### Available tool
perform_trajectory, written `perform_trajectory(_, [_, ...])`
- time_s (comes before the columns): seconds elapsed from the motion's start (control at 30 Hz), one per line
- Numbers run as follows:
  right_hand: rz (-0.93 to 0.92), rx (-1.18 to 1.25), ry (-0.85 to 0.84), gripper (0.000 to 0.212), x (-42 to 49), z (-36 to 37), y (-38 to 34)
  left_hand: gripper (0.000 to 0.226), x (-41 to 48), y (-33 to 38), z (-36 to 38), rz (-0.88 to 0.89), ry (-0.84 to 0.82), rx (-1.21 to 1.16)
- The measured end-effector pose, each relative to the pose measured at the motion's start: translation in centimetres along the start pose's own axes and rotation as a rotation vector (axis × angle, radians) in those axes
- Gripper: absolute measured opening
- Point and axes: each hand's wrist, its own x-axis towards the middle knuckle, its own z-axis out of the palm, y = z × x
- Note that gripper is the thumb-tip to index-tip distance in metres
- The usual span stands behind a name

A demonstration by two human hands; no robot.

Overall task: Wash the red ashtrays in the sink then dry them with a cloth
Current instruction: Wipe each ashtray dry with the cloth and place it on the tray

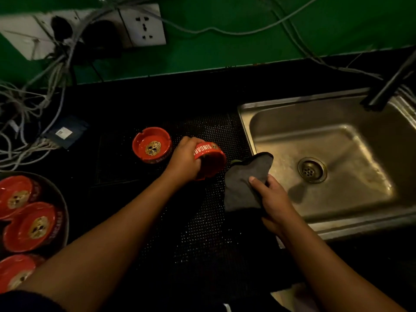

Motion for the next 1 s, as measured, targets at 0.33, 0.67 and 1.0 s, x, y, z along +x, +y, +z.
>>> perform_trajectory(0.33, [-0.068,0.049,0.054,0.017,-3.9,3.7,1.5,0.051,-4.4,-0.9,-5.2,0.613,0.260,0.285])
perform_trajectory(0.67, [-0.412,-0.132,0.039,0.023,-8.3,8.3,-0.2,0.039,-7.9,-2.7,-6.5,0.090,0.309,-0.515])
perform_trajectory(1.0, [-0.728,-1.414,-0.042,0.049,-11.0,13.8,-0.3,0.022,-11.5,-4.5,-7.4,-0.313,-0.215,-1.276])
